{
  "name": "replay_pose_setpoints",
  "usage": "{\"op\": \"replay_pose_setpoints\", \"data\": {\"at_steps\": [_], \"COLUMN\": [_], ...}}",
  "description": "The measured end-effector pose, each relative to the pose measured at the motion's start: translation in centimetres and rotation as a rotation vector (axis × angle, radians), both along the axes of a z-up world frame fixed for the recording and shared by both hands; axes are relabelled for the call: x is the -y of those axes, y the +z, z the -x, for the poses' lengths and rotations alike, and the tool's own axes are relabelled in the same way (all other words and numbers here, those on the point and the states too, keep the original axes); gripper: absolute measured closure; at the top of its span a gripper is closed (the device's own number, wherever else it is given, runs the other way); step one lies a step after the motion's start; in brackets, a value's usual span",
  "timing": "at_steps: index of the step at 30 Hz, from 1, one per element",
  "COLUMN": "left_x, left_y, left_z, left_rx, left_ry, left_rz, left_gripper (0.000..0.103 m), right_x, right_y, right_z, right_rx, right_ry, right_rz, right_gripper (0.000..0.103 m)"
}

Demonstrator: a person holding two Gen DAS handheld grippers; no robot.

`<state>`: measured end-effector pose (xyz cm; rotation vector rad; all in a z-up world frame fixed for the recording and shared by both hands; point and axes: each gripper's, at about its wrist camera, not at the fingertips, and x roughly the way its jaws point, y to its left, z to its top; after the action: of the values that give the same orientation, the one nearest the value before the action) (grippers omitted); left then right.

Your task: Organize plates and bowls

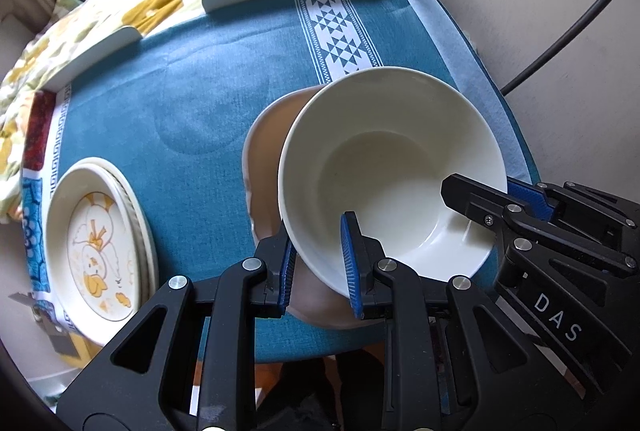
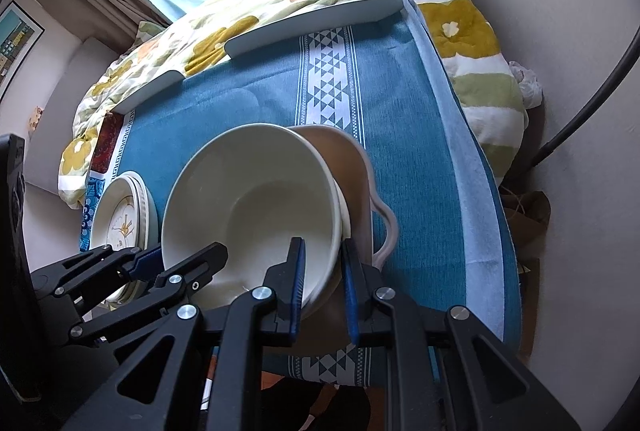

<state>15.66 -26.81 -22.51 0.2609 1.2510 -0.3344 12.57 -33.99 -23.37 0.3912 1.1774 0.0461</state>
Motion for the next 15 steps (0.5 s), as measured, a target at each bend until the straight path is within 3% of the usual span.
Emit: {"op": "replay_pose_setpoints", "data": {"at_steps": [15], "left_x": [0.08], "left_y": [-0.10], "left_z": [0.16], "left_rx": [0.020], "left_ry": [0.006], "left_rz": [-0.037], "left_gripper": [0.084], "right_x": [-0.02], "right_y": [-0.04], "right_z": [0.26], "right_rx": [-0.001], "right_ry": [0.012], "right_rz": [0.003], "right_gripper": [0.087]}}
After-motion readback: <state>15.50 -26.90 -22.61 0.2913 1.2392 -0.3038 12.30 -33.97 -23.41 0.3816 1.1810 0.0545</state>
